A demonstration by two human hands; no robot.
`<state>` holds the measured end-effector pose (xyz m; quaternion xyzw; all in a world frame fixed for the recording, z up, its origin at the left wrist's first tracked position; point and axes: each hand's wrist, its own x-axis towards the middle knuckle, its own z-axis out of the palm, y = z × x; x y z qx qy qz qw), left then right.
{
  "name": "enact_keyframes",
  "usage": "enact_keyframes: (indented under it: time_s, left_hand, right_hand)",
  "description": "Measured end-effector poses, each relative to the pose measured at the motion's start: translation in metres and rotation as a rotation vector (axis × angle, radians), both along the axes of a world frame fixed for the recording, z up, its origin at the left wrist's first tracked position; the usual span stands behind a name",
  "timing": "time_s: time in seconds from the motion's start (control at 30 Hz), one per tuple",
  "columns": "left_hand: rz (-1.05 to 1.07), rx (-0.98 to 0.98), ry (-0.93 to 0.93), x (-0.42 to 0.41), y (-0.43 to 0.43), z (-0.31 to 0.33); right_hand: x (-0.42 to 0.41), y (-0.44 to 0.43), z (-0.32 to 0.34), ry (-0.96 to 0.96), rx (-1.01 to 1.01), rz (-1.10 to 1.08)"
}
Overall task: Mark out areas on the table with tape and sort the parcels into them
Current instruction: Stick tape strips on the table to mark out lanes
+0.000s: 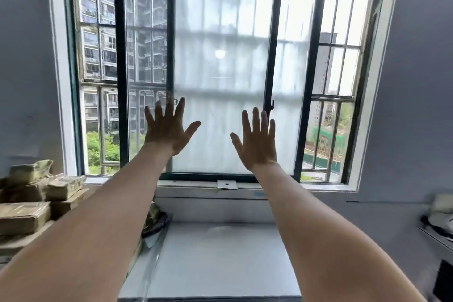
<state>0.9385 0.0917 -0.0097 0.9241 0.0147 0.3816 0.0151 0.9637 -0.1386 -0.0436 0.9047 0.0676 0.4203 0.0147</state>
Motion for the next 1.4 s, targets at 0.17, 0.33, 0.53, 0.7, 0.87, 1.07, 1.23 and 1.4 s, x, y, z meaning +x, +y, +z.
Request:
enact_keyframes:
  time_s: [0.17, 0.33, 0.53, 0.7, 0.87, 1.07, 1.23, 1.4]
  left_hand:
    - [0.012, -0.005, -0.059, 0.078, 0.034, 0.037]
    - [-0.031, -0.023, -0.069, 0.151, 0.041, 0.035]
    - [-0.048, -0.038, -0.026, 0.246, 0.042, 0.0]
    - [-0.029, -0.016, 0.037, 0.334, 0.04, -0.026]
    - [-0.043, -0.006, 0.03, 0.42, 0.028, -0.027]
    - [0.001, -0.009, 0.057, 0.499, 0.044, -0.043]
    - [0.031, -0.03, 0.089, 0.54, 0.064, -0.066]
    - [0.028, -0.09, 0.207, 0.555, 0.092, -0.132]
  right_hand:
    - [0.075, 0.03, 0.046, -0.101, 0.011, -0.005]
    - [0.146, 0.05, 0.045, -0.092, -0.004, -0.003]
    - [0.24, 0.058, 0.013, -0.028, 0.011, 0.006]
    - [0.333, 0.051, -0.011, -0.012, 0.079, 0.02]
    - [0.424, 0.036, -0.013, -0.01, 0.101, 0.028]
    - [0.504, 0.059, -0.022, 0.034, 0.083, 0.087]
    - [0.547, 0.085, -0.046, 0.037, 0.067, 0.132]
    - [0.565, 0.122, -0.109, 0.126, 0.051, 0.161]
